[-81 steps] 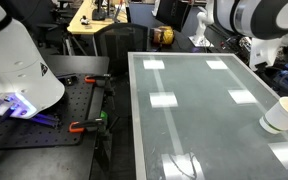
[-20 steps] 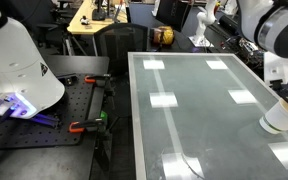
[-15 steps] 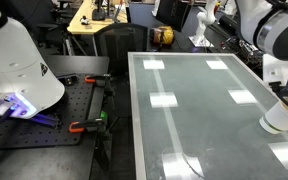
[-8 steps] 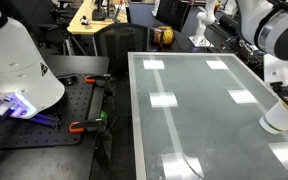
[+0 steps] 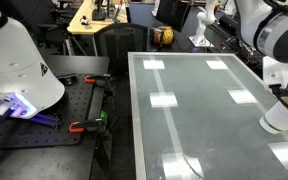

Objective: Take the pen out of the cup and put it on the table

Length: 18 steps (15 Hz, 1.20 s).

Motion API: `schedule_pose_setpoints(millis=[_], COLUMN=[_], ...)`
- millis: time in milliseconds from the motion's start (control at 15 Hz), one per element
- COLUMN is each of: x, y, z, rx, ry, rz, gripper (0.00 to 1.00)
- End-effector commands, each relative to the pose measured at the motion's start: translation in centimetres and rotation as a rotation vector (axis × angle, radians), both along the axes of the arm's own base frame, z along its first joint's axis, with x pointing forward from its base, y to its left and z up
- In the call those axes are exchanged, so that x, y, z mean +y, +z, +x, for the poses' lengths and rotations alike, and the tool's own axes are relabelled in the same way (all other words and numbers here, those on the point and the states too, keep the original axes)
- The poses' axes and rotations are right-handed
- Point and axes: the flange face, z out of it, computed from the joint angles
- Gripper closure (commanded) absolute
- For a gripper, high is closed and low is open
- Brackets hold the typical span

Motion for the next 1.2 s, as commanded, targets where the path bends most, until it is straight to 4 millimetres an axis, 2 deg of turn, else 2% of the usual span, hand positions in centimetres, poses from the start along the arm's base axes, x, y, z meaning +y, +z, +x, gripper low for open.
schedule_pose_setpoints(millis=[0, 200, 267, 333, 467, 667, 1133], x=[-0.1, -0.2, -0.1, -0.1, 0.0, 0.3, 1.7], y=[-0.1, -0.2, -0.2, -0.2, -0.2, 0.0, 1.6], z=[0.7, 0.9, 0.9, 0.9, 0.9, 0.7, -0.5], rx=[0.011, 0.006, 0.006, 0.007, 0.007, 0.011, -0.004], ry=[0.019, 0.024, 0.025, 0.026, 0.028, 0.031, 0.056], rz=[-0.024, -0.032, -0.034, -0.037, -0.040, -0.048, -0.116], gripper=[0.60, 0.62, 0.86, 0.88, 1.00, 0.97, 0.97])
